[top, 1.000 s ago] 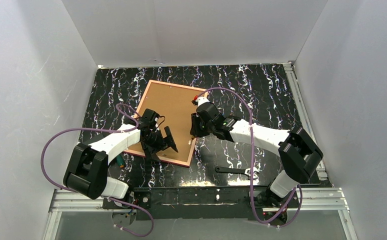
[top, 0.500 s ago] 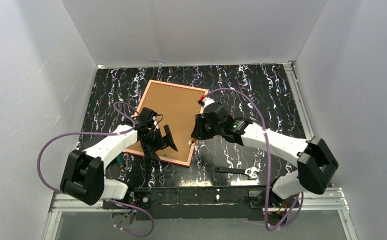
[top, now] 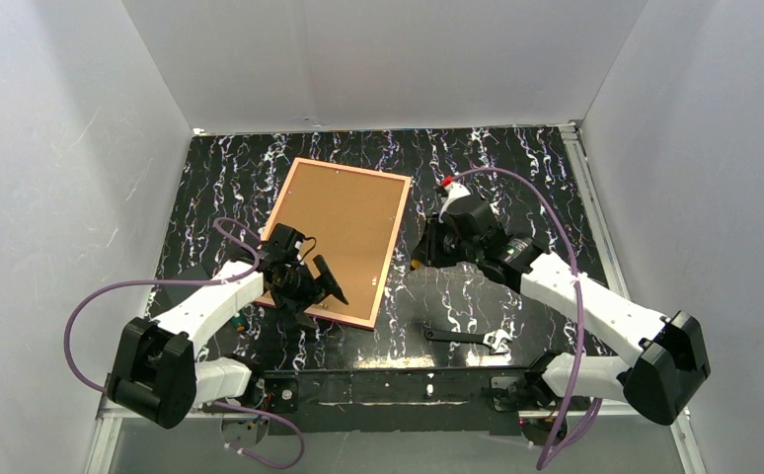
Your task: Take the photo out of the frame
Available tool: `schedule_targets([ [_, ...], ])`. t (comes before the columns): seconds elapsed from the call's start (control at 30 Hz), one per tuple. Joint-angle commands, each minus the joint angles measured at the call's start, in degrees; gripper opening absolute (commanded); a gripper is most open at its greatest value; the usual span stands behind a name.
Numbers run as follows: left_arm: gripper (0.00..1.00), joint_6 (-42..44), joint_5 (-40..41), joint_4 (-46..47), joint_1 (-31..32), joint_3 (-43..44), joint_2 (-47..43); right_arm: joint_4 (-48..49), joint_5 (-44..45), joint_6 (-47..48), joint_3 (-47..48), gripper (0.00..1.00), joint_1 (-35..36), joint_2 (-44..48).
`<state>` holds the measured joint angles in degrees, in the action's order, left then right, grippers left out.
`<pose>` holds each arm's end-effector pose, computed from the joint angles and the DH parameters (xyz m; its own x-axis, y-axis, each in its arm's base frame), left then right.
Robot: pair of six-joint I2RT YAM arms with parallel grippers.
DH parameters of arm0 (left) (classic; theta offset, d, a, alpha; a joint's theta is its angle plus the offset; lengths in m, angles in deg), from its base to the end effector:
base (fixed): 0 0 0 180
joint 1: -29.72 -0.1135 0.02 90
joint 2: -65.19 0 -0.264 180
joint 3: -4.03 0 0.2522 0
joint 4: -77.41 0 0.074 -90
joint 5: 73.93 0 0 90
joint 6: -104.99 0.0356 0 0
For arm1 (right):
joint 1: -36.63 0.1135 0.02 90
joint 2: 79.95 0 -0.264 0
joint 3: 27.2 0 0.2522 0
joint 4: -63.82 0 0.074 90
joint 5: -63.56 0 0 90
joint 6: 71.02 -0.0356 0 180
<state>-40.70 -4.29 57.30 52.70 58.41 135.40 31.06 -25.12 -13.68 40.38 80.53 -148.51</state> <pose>0.2347 -0.1130 0.2301 -0.8211 -0.4929 -0.2877 -0.0938 0.6138 -0.7839 0.1928 0.1844 0.2940 -0.7036 0.0717 -0.7070 -0.3560 0.8255 0.4380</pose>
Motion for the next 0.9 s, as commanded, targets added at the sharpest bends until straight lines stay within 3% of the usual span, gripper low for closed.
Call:
schedule_targets([
  [0.0,0.92,-7.2,0.1,2.2,-0.3,-2.1,1.5,-0.4,3.0,-0.6,-3.6,0.01,0.1,5.0],
  [0.4,0.65,-18.3,7.5,6.0,1.1,-10.1,1.6,-0.4,4.5,-6.7,-12.4,0.01,0.1,15.5],
  [0.87,0.20,-15.9,13.6,6.0,3.3,-12.8,-0.1,0.1,4.4,-8.0,-18.2,0.01,0.2,21.3],
])
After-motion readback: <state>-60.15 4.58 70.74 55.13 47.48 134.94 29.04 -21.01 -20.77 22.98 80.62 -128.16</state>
